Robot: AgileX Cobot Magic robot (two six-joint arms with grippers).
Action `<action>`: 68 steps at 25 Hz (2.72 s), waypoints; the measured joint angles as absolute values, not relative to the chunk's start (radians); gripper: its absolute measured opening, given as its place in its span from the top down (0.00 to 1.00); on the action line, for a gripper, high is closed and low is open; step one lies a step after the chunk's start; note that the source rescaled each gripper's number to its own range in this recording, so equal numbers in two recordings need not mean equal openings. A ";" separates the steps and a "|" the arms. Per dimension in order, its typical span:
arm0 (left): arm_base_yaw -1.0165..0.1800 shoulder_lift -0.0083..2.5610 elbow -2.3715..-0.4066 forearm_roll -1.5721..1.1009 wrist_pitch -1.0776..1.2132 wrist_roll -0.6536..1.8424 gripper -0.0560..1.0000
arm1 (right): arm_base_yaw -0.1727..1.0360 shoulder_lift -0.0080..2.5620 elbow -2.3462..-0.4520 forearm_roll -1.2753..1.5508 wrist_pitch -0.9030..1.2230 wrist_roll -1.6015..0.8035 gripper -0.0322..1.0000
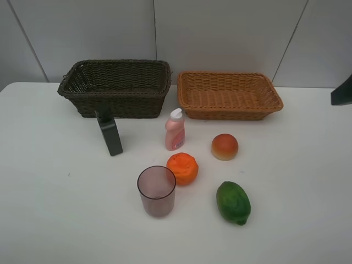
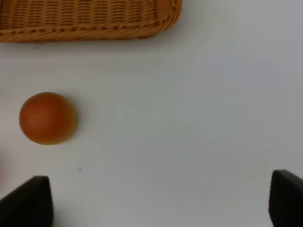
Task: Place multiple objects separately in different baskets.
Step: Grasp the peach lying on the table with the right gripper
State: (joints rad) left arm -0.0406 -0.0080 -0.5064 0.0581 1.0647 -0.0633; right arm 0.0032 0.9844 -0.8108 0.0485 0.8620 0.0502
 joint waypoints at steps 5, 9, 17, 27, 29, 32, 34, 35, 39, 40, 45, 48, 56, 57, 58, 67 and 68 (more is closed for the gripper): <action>-0.041 -0.008 -0.506 0.058 1.065 -0.063 0.09 | 0.145 1.209 -0.821 0.081 0.773 0.188 0.02; -0.041 -0.008 -0.506 0.058 1.065 -0.063 0.09 | 0.255 1.380 -0.890 0.074 0.750 0.285 0.02; -0.041 -0.008 -0.506 0.058 1.065 -0.063 0.09 | 0.421 1.691 -1.105 -0.012 0.747 0.453 0.02; -0.041 -0.008 -0.506 0.058 1.065 -0.063 0.09 | 0.451 1.916 -1.243 -0.110 0.750 0.580 0.00; -0.041 -0.008 -0.506 0.058 1.065 -0.063 0.09 | 0.444 1.942 -1.246 -0.110 0.748 0.584 0.00; -0.041 -0.008 -0.506 0.059 1.065 -0.063 0.09 | 0.433 1.978 -1.246 -0.113 0.748 0.584 0.00; -0.041 -0.008 -0.506 0.060 1.065 -0.063 0.09 | 0.425 1.995 -1.246 -0.123 0.746 0.585 0.00; -0.041 -0.008 -0.506 0.060 1.065 -0.063 0.09 | 0.422 2.003 -1.246 -0.131 0.742 0.585 0.00; -0.041 -0.008 -0.506 0.060 1.065 -0.063 0.09 | 0.418 2.024 -1.249 -0.138 0.722 0.586 0.00; -0.041 -0.008 -0.506 0.060 1.065 -0.063 0.09 | 0.418 2.026 -1.249 -0.139 0.712 0.586 0.00; -0.041 -0.008 -0.506 0.060 1.065 -0.063 0.09 | 0.418 2.058 -1.253 -0.138 0.700 0.586 0.00; -0.041 -0.008 -0.506 0.060 1.065 -0.063 0.09 | 0.418 2.084 -1.253 -0.138 0.698 0.586 0.00; -0.041 -0.008 -0.506 0.060 1.065 -0.063 0.09 | 0.418 2.085 -1.254 -0.138 0.686 0.586 0.29; -0.041 -0.008 -0.506 0.061 1.065 -0.063 0.09 | 0.418 2.085 -1.254 -0.138 0.686 0.586 0.42; -0.041 -0.008 -0.506 0.061 1.065 -0.063 0.09 | 0.418 2.085 -1.254 -0.138 0.686 0.586 0.58; -0.041 -0.008 -0.506 0.061 1.065 -0.063 0.09 | 0.418 2.085 -1.254 -0.137 0.689 0.587 0.60; -0.041 -0.008 -0.506 0.061 1.065 -0.063 0.09 | 0.418 2.085 -1.254 -0.137 0.689 0.587 0.60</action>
